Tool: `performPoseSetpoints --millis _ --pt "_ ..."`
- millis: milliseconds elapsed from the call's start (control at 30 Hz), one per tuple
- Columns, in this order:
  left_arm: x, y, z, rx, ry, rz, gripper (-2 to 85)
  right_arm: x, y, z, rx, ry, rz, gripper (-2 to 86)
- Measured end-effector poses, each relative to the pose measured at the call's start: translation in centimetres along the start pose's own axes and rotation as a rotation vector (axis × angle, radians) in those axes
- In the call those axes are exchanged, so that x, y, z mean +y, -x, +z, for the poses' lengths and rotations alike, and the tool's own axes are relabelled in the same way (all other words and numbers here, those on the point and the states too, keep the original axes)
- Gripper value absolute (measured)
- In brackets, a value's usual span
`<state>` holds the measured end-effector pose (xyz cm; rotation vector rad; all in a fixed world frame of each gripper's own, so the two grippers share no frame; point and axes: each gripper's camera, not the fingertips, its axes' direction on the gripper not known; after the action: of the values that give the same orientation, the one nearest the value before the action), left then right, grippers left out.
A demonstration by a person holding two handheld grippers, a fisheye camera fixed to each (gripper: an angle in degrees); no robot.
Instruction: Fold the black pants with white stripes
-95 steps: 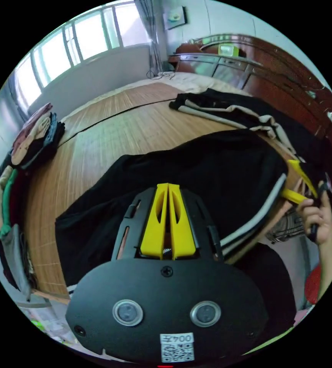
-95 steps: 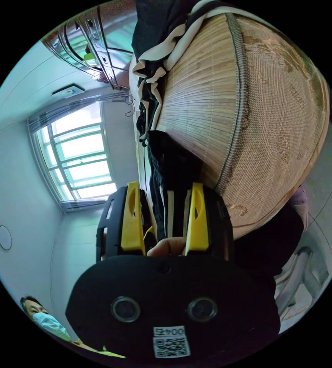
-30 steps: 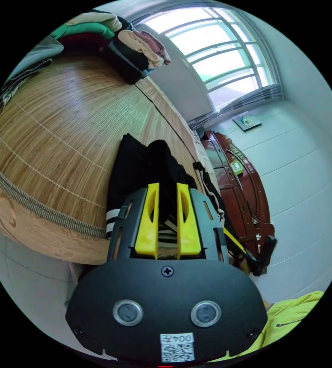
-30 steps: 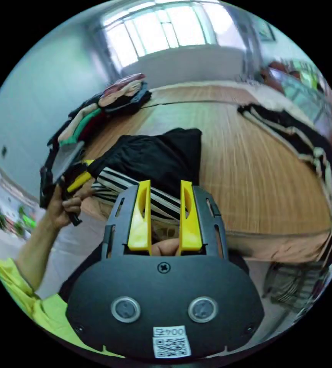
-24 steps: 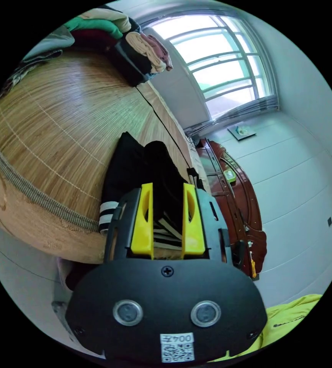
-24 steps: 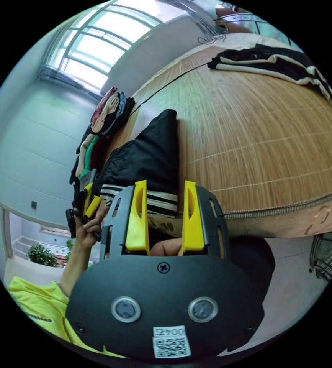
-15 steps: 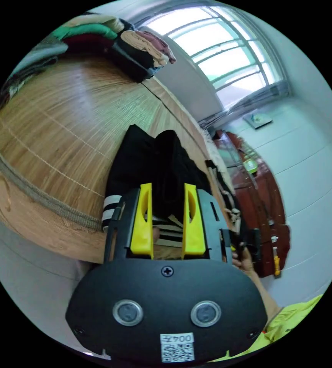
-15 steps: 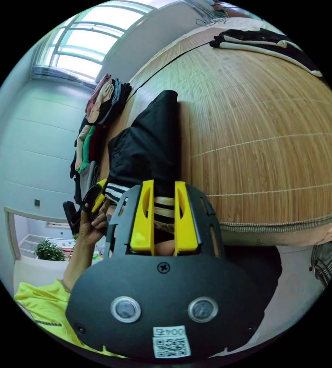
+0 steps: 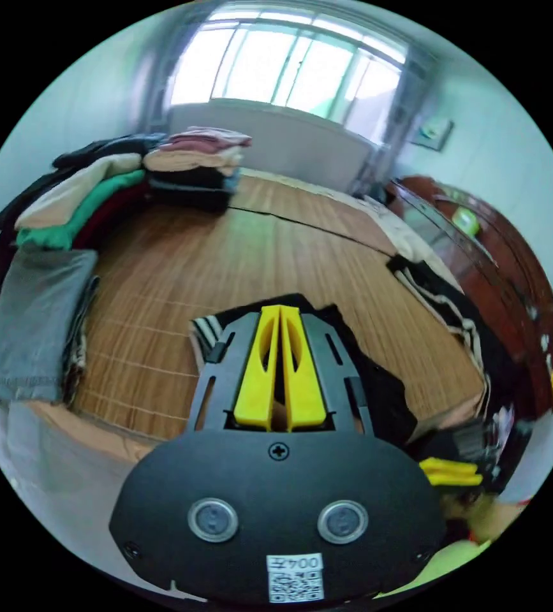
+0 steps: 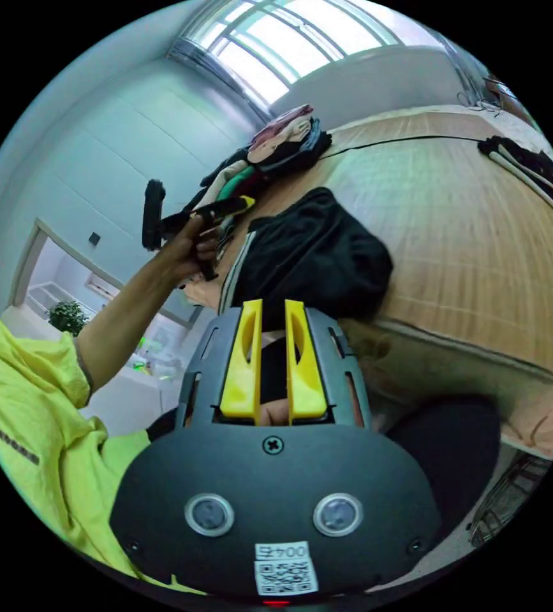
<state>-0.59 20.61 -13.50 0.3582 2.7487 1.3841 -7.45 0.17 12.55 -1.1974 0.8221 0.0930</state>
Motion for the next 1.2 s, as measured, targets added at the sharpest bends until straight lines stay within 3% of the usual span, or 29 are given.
performPoseSetpoints --millis 133,200,400,500,667,733,867,1000,1067,1200 --pt "2.6 -7.2 7.9 -0.179 0.133 0.262 0.2 -0.9 -5.2 -3.0 0.017 0.063 -0.101 11.4" --pt "3.4 -7.3 10.5 -0.195 0.177 0.266 0.3 -1.5 -6.1 -3.3 0.022 0.103 -0.167 13.2" --pt "3.2 -3.2 11.2 0.090 0.180 0.081 0.5 -4.1 -7.4 -1.1 -0.041 0.195 -0.349 17.0" --pt "3.4 -2.0 11.7 0.181 0.183 0.020 0.5 -5.2 -8.3 0.8 -0.097 0.274 -0.392 15.4" --pt "3.6 -3.7 12.0 0.123 0.185 0.056 0.6 -5.7 -7.4 1.4 -0.161 0.319 -0.474 4.6" --pt "3.7 -3.9 12.1 0.151 0.190 0.069 0.6 -5.1 -5.8 0.7 -0.138 0.346 -0.565 3.9" --pt "3.5 -4.5 12.4 0.166 0.207 0.097 0.6 -2.7 -5.1 1.6 0.158 0.586 -0.776 2.5" --pt "3.4 -4.3 12.3 0.175 0.210 0.083 0.6 -3.9 -7.4 -1.5 0.046 0.514 -0.623 4.7" --pt "3.3 -4.3 12.2 0.175 0.211 0.082 0.6 -4.5 -11.0 -3.7 -0.015 0.361 -0.405 12.2" --pt "3.1 -4.0 11.8 0.184 0.211 0.075 0.6 -3.8 -15.7 -4.7 -0.190 0.214 -0.126 17.4"
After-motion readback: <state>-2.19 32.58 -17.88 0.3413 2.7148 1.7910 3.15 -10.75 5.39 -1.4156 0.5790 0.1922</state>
